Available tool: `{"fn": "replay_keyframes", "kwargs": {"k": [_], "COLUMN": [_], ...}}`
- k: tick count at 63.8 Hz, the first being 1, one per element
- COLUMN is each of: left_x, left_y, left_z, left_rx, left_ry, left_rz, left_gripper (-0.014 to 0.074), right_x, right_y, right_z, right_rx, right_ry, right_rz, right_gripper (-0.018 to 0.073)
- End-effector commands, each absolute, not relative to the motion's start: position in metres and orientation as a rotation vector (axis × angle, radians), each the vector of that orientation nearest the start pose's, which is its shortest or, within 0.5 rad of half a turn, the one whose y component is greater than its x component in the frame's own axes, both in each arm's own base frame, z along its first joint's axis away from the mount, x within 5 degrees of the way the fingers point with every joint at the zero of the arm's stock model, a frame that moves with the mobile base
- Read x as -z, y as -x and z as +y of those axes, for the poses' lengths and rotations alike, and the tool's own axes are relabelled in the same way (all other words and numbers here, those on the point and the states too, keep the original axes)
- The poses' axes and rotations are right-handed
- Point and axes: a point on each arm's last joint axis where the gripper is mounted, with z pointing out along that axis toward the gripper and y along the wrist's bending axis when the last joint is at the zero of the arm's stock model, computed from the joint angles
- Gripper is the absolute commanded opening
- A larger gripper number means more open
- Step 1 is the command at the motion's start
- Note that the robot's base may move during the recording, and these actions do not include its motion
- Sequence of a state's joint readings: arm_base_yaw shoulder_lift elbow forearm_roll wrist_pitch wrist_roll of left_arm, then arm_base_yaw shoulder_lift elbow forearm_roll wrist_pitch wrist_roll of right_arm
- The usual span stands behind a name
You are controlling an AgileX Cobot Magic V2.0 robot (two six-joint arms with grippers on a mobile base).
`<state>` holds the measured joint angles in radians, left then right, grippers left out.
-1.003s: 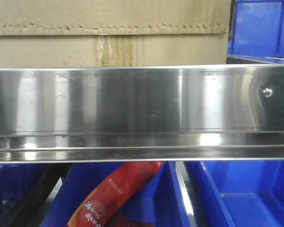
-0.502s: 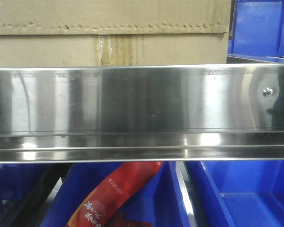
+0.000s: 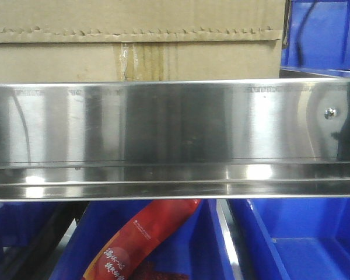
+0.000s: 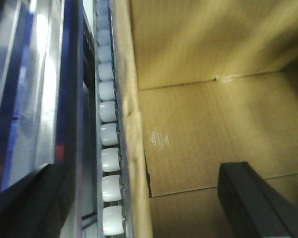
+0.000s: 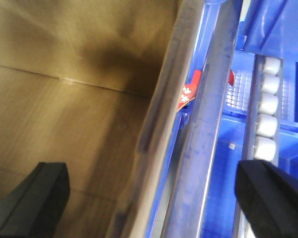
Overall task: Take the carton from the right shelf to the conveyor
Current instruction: 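Close both grippers on the carton's opposite side walls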
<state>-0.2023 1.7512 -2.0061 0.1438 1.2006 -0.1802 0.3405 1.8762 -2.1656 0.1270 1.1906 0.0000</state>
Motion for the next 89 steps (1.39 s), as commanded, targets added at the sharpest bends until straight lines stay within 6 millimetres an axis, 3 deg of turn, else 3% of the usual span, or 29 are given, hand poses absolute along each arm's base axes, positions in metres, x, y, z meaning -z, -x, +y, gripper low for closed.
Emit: {"fn": "replay_keyframes", "kwargs": {"k": [1,9,20,21,25,37,46,57,68,78,89], "left_x": [-0.430,-0.426,-0.425,-0.425,-0.425,-0.425,-0.435,-0.471,-0.512,-0.533,-0.524], "left_y": [-0.375,-0.377,-0.376,-0.376,-0.376,-0.375,-0.366,-0.332,-0.281,-0.245,-0.223], "left_z": [-0.062,-0.060,-0.060,-0.060,-0.060,-0.060,-0.061,-0.062,-0.071,-0.081,-0.090], "left_rx": [0.005,0.009,0.004,0.004,0.006,0.005,0.059,0.122,0.170,0.184,0.199], "left_ry": [-0.008,0.000,0.001,0.001,0.001,0.002,0.004,-0.010,-0.079,-0.118,-0.153], "left_rz": [2.408,2.424,2.443,2.443,2.445,2.450,2.427,2.330,2.201,2.120,2.142], "left_gripper": [0.0478,0.0353,-0.0050,-0.0038,0.0004,-0.0014,-0.0015,-0.0015,-0.0015,-0.0016,-0.0016], "right_x": [-0.428,-0.416,-0.412,-0.412,-0.413,-0.419,-0.441,-0.480,-0.521,-0.531,-0.524], "right_y": [-0.386,-0.392,-0.392,-0.392,-0.391,-0.387,-0.372,-0.338,-0.294,-0.267,-0.234], "right_z": [0.147,0.150,0.151,0.151,0.150,0.149,0.143,0.130,0.117,0.106,0.094], "right_rx": [-0.311,-0.306,-0.302,-0.302,-0.302,-0.306,-0.308,-0.317,-0.325,-0.285,-0.284], "right_ry": [0.401,0.407,0.416,0.417,0.417,0.403,0.397,0.390,0.385,0.384,0.390], "right_rz": [2.340,2.381,2.411,2.413,2.410,2.398,2.342,2.253,2.130,2.106,2.135], "right_gripper": [0.0554,0.0403,-0.0088,-0.0103,-0.0055,-0.0067,-0.0067,-0.0067,-0.0067,-0.0067,-0.0067]}}
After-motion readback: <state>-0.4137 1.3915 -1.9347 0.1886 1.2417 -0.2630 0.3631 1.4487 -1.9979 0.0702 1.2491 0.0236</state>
